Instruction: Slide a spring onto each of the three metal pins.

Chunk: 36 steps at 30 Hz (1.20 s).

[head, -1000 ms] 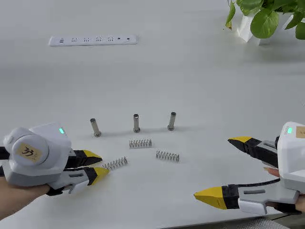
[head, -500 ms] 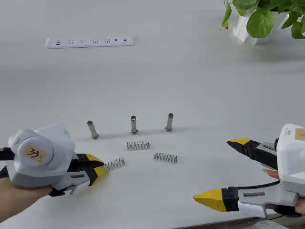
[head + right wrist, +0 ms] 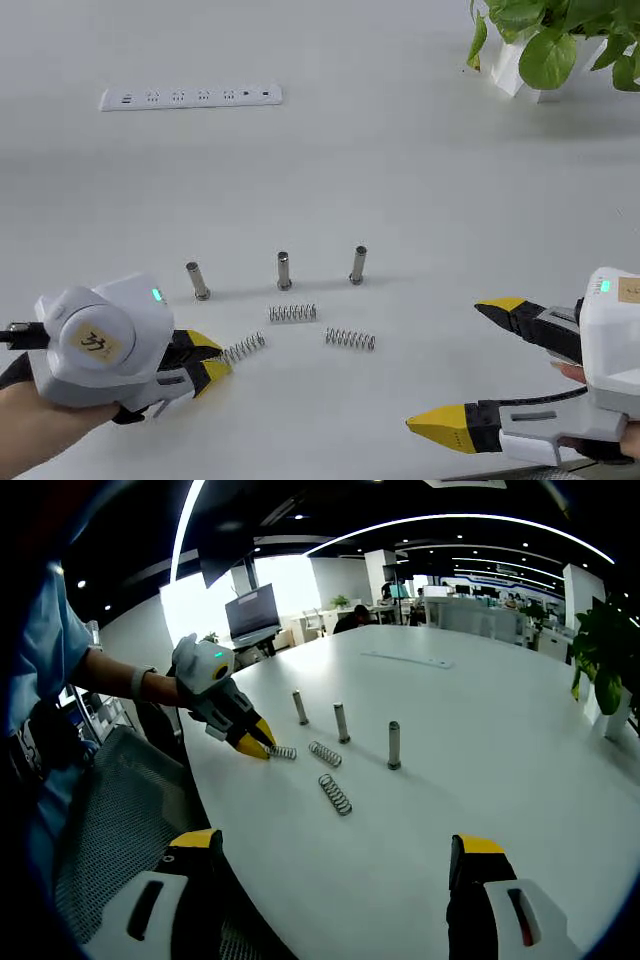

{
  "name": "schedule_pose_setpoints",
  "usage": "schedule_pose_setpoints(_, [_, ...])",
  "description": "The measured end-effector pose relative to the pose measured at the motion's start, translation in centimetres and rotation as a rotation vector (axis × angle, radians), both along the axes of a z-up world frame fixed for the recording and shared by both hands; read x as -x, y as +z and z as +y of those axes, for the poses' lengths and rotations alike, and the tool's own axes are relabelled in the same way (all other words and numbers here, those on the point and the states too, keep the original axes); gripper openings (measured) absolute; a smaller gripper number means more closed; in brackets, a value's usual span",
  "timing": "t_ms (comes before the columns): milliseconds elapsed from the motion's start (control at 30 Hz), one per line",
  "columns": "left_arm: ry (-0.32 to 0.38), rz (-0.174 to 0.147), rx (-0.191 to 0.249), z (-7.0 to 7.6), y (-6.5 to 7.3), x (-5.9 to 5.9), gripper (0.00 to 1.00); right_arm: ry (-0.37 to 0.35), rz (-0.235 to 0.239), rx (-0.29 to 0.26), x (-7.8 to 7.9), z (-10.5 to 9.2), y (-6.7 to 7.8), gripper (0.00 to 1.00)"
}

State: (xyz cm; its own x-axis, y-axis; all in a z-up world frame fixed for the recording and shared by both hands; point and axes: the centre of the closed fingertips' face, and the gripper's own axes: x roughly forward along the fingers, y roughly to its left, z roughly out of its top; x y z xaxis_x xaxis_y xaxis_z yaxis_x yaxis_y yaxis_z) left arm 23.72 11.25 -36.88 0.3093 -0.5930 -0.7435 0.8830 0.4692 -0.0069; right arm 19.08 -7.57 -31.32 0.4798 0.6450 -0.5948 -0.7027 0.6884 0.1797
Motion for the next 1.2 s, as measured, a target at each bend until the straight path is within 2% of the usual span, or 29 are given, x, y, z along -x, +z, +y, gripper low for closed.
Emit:
schedule_pose_setpoints(200, [0.031,0.008,0.024,-0.1,0.0,-0.2,0.07,0.007,0.001,-0.002,0.0,0.1,0.0,0.93])
schedule_pose_setpoints(333, [0.032,0.003,0.04,-0.4,0.4,-0.2,0.07,0.012,-0.001,-0.001,-0.1,0.2,0.1,0.92])
schedule_pose_setpoints(633, [0.008,-0.039,0.115,-1.9,3.1,0.3,0.07,0.04,-0.009,0.003,-0.4,0.6,0.5,0.91])
schedule_pose_setpoints(800, [-0.01,-0.056,0.157,-2.8,4.4,0.8,0.07,0.055,-0.011,-0.016,-0.7,1.2,1.0,0.89])
schedule_pose_setpoints(1067, [-0.041,-0.076,0.217,-4.2,6.0,1.5,0.07,0.096,-0.014,-0.041,-1.2,2.5,2.0,0.85])
schedule_pose_setpoints(1200, [-0.052,-0.086,0.242,-4.6,6.6,1.8,0.07,0.134,-0.009,-0.051,-1.2,3.5,2.6,0.8])
